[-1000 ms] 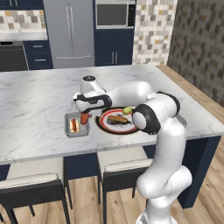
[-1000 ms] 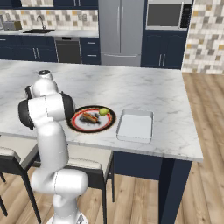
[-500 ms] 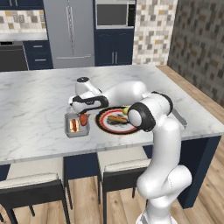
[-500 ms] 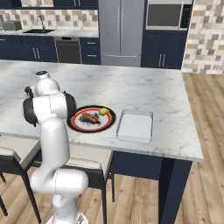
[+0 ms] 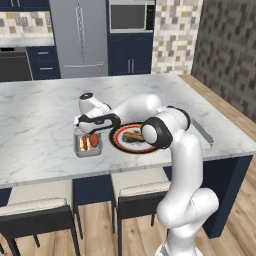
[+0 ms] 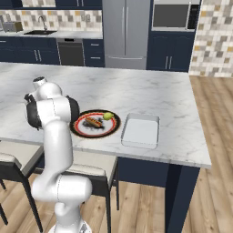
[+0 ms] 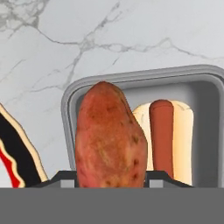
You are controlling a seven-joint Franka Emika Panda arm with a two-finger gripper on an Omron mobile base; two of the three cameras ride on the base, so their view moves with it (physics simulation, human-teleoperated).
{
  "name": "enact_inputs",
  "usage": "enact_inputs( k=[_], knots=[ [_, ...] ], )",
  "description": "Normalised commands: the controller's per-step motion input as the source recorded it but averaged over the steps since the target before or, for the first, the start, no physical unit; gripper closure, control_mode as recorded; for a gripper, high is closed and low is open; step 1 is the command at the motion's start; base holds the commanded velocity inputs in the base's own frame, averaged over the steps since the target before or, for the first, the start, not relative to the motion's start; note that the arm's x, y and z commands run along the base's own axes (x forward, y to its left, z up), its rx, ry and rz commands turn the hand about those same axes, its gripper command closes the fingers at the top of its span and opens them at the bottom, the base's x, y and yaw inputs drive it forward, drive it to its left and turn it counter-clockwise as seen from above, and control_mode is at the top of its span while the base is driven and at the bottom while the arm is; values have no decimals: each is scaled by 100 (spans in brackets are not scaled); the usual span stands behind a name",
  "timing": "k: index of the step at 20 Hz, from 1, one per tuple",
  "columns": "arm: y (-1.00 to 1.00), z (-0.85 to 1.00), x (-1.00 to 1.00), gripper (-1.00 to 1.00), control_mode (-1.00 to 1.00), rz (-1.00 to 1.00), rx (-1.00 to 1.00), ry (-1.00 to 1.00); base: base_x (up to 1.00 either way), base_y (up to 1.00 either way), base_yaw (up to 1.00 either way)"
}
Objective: Place one cooked food and one vegetable from the large plate to each tupperware container.
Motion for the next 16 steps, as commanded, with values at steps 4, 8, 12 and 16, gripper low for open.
enact_inputs(
  k=[4,8,12,16],
  knots=[
    [-5,0,1,100,-100,0,0,-4,0,0,0],
    [0,0,0,-100,-100,0,0,0,0,0,0],
    [-6,0,1,-100,-100,0,0,-7,0,0,0],
    [-3,0,1,-100,-100,0,0,-2,0,0,0]
  ],
)
